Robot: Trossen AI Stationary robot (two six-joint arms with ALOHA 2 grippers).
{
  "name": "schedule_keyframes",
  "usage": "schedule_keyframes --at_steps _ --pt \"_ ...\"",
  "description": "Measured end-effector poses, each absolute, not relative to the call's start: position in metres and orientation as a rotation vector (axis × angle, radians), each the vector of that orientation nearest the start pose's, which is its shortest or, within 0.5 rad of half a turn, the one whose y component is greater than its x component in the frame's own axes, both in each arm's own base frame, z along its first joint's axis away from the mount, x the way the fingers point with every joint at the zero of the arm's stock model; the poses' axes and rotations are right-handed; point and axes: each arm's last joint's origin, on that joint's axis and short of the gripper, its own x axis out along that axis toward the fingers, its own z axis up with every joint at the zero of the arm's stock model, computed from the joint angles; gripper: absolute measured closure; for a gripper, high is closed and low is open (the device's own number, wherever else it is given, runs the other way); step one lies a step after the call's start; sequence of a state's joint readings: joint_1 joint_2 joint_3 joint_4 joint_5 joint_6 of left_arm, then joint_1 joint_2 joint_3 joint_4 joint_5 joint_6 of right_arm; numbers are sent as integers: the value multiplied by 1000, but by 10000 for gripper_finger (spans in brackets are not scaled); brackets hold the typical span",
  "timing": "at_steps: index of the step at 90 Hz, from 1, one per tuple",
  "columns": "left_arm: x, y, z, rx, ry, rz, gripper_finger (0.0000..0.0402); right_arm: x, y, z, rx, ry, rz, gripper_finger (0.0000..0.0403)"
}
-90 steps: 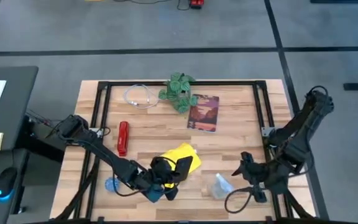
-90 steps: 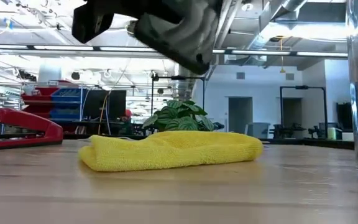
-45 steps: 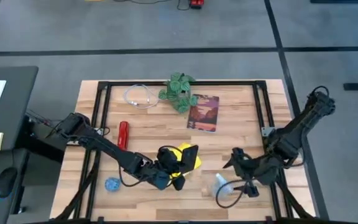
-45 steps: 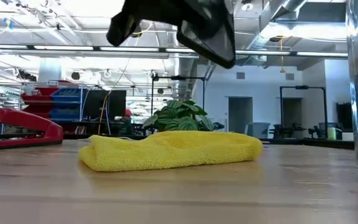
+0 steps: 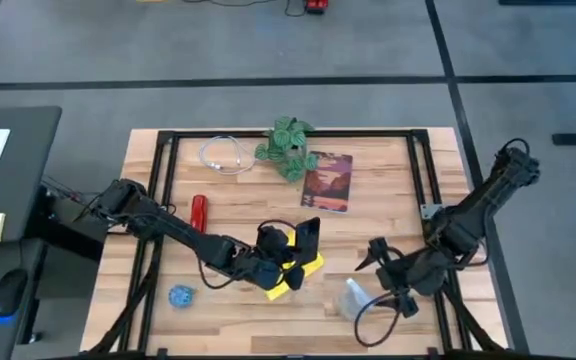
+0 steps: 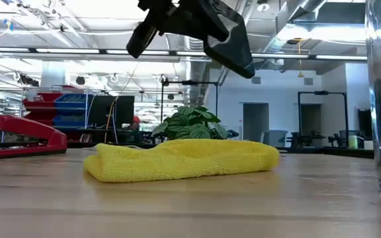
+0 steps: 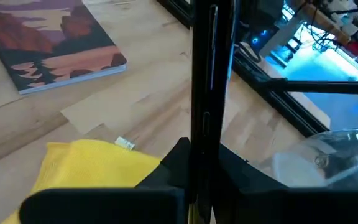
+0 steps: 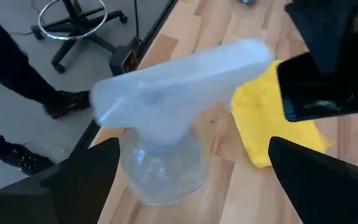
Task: Apply microfiber cloth
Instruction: Spray the back of the cellphone using the spray cleaning bottle
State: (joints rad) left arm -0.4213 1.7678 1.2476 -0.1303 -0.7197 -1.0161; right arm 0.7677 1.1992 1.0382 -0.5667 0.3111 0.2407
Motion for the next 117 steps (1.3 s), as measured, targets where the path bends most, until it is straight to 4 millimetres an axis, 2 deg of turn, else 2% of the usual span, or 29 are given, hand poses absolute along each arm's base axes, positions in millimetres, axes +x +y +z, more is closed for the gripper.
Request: schedule_keyframes --at_steps 14,22,40,54,75,117 --pt "361 -136 239 -650 334 539 391 185 167 298 -62 670 345 4" --pt "363 -133 239 -653 328 542 391 184 167 292 -67 684 350 4" --pt "364 -130 239 -645 325 547 391 188 164 292 -63 665 322 3" --pt "365 -129 239 -646 324 549 391 200 161 287 -81 667 290 3" --pt "365 -129 239 -650 322 549 391 215 171 283 -123 588 325 3" --pt "366 -130 242 -664 297 536 391 223 179 276 -85 583 354 7"
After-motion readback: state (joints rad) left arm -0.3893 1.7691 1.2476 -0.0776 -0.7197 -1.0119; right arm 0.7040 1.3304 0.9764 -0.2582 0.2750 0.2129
